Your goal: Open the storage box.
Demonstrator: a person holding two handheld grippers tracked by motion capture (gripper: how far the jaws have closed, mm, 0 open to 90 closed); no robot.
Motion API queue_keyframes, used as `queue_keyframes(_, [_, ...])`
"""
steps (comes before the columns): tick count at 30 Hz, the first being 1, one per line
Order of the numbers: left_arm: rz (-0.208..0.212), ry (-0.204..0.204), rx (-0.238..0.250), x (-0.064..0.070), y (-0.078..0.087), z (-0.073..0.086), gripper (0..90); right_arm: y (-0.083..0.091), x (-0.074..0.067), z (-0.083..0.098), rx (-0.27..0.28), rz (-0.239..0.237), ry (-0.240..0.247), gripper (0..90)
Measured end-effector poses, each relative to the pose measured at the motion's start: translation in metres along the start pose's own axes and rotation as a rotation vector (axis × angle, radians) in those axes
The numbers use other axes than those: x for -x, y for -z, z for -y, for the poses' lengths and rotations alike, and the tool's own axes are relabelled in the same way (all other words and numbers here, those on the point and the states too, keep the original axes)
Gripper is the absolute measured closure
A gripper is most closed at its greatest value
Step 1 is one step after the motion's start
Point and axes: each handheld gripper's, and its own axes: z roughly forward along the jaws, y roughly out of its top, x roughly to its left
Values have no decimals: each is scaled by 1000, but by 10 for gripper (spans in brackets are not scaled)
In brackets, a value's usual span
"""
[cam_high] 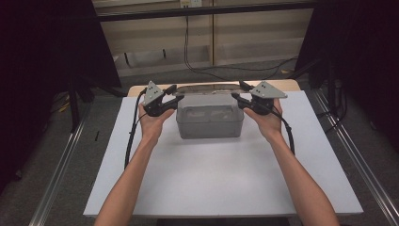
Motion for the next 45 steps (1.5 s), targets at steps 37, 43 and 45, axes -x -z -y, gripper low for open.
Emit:
queue_keyframes(37, [-7,44,-20,-25,-22,-3,659,-32,28,0,11,-20,-80,546])
queue_keyframes(43, [-15,48,-25,-27,-26,-5,665,-36,32,1,20,-22,-102,547])
queue_keyframes(45, [-16,46,-30,-29,-28,-5,669,-38,33,0,21,-23,-103,548])
